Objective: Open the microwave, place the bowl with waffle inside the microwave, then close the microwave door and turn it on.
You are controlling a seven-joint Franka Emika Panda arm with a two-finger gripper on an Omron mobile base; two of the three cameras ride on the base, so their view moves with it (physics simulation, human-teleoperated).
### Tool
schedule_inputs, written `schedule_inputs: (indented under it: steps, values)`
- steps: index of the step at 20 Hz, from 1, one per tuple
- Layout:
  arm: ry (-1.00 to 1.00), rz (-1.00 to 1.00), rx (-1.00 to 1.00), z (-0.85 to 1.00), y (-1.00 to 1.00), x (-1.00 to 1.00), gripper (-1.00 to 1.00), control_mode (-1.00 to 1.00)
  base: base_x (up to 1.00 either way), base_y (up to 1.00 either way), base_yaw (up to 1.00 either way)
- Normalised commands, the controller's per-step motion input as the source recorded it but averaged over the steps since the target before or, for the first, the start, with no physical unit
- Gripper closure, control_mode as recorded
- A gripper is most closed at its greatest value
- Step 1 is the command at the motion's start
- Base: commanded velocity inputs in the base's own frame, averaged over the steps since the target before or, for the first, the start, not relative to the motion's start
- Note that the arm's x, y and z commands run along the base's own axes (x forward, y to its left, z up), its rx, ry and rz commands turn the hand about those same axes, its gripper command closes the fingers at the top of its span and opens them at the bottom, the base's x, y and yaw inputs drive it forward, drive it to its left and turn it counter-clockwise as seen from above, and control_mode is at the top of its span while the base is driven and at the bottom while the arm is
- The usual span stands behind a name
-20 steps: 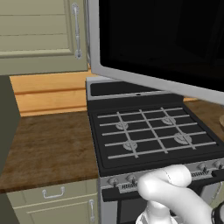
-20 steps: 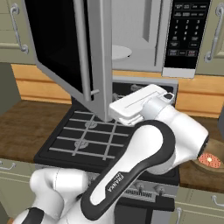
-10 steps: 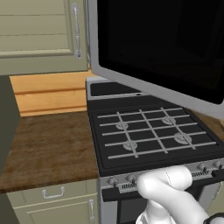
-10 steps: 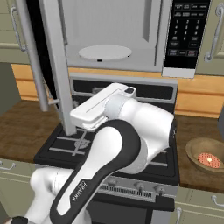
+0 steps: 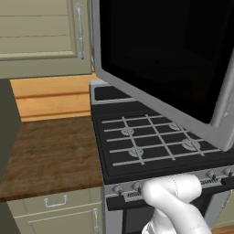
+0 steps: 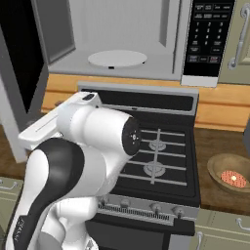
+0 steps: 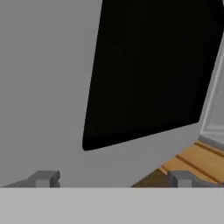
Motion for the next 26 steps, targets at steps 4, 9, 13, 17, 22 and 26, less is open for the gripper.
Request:
schedule_inputs:
  steps: [4,9,13,17,22,26]
  values:
    - [0.00,0.00,-0.09,0.00,1.00,-0.37,-1.00,-1.00,0.00,0.00,0.00]
    - [0.00,0.00,-0.02,0.00,0.81,-0.06,-1.00,-1.00,0.00,0.00,0.00]
    - [0.00,0.00,0.00,0.00,0.47,0.00,-1.00,-1.00,0.00,0.00,0.00]
    - [0.00,0.00,0.00,0.00,0.41,0.00,-1.00,-1.00,0.00,0.00,0.00]
    - [0.00,0.00,-0.02,-0.12,0.47,0.00,-1.00,-1.00,0.00,0.00,0.00]
    - [0.00,0.00,-0.01,-0.07,0.46,0.00,-1.00,-1.00,0.00,0.00,0.00]
